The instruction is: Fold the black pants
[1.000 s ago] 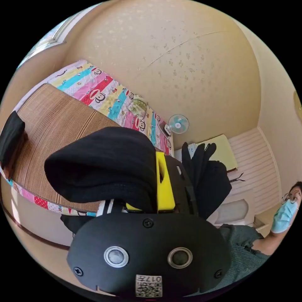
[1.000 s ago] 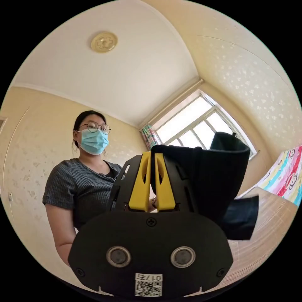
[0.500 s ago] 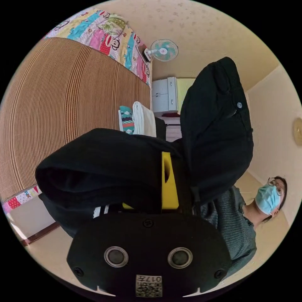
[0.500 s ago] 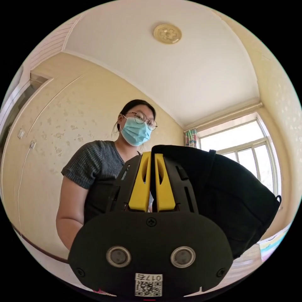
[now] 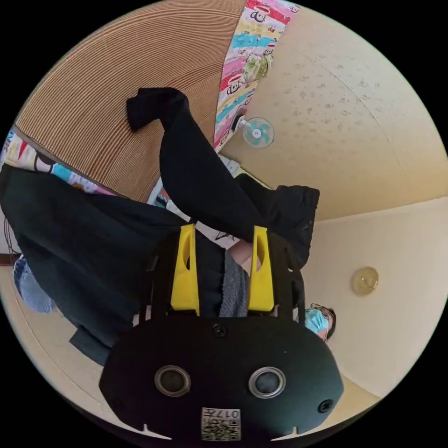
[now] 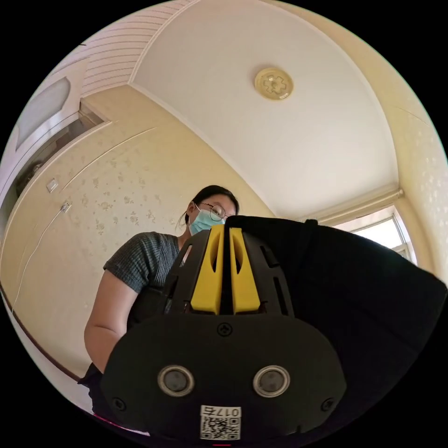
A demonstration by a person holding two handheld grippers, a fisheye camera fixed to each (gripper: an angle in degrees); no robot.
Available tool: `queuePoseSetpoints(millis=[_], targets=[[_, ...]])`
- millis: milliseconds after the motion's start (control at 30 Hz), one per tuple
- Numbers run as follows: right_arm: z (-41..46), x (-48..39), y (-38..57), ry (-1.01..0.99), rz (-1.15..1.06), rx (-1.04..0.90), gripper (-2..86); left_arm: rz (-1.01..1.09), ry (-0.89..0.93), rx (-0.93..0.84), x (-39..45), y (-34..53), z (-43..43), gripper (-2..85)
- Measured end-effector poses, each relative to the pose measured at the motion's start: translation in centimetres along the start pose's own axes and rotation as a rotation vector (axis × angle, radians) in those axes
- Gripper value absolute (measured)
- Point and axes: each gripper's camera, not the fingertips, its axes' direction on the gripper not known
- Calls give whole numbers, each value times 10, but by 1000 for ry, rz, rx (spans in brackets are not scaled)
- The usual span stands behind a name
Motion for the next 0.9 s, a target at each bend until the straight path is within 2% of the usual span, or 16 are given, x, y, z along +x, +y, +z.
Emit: queuePoseSetpoints(millis=[100,133,200,267,333,400,467,567,700,833,900], targets=[[0,2,4,-109,-21,42,10,107,-148,108,20,24,-28,161],[-2,4,10,-203,-46,117,10,151,-177,110,28,27,-28,161],[-4,11,19,-334,-66,234,10,375,-274,85,71,40,-10,163],[5,28,31,-471,-20,349,10,577,-308,46,109,53,18,165],[22,39,41,-536,43,385,9,762,-293,-25,144,67,54,171],[44,47,50,-588,113,382,9,951,-184,-112,177,85,100,197],[70,51,62,-657,169,379,9,1026,-87,-162,188,93,128,212],[88,50,78,-724,212,399,10,1079,84,-232,188,99,164,230],[81,41,82,-682,243,384,10,1139,313,-335,169,116,191,224],[59,21,70,-596,218,344,12,1240,307,-322,152,156,198,118],[51,13,67,-528,224,319,13,1318,379,-259,145,187,189,57]])
